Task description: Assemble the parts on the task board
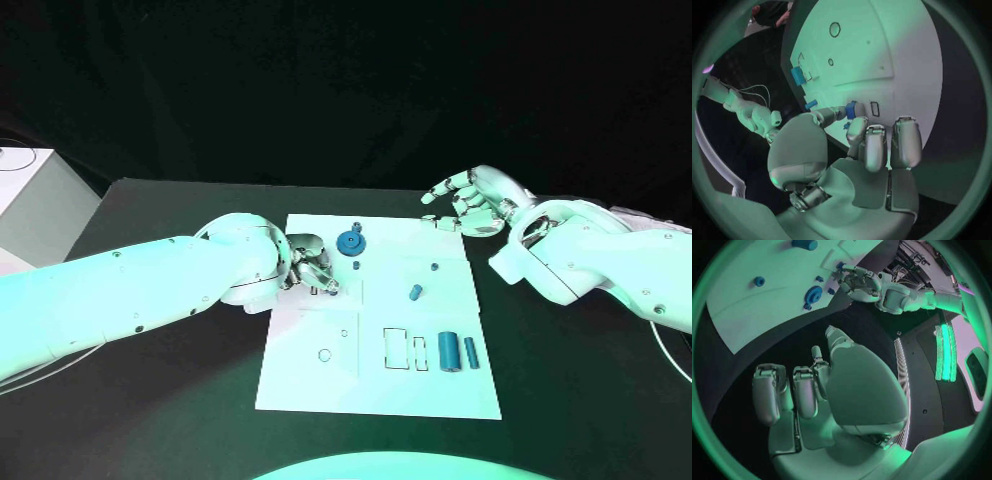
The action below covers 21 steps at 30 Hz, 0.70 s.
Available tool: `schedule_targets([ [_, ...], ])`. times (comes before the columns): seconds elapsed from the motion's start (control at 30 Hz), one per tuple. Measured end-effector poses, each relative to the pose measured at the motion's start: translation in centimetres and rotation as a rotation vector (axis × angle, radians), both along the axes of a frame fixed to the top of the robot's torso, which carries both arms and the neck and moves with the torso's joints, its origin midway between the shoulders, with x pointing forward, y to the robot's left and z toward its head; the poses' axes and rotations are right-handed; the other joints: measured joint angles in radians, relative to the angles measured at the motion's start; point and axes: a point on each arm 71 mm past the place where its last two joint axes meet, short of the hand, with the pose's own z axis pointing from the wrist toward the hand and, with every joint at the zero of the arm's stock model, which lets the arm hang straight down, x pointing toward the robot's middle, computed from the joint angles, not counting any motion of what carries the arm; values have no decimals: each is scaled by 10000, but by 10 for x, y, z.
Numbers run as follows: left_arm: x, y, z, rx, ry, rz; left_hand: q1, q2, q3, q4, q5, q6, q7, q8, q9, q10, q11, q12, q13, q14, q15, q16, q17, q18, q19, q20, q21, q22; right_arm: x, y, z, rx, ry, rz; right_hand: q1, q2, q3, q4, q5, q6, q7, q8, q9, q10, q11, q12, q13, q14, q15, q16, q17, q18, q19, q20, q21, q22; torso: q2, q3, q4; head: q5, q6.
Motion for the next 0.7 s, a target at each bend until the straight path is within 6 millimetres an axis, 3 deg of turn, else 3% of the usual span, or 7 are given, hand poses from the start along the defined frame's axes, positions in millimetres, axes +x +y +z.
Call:
schedule_targets([
  [0.7, 0, 0, 0, 188, -15, -153, 10, 10, -27, -27, 2, 0, 0, 36, 56, 3, -3, 0, 1, 36, -35, 0, 0, 0, 0, 0, 0, 10, 0, 0, -1, -12, 44, 27, 1, 0, 0, 0, 0, 0, 0, 0, 1, 0, 0, 0, -3, 0, 0, 0, -2, 0, 0, 0, 0, 7, -3, 1, -4, 51, -145],
])
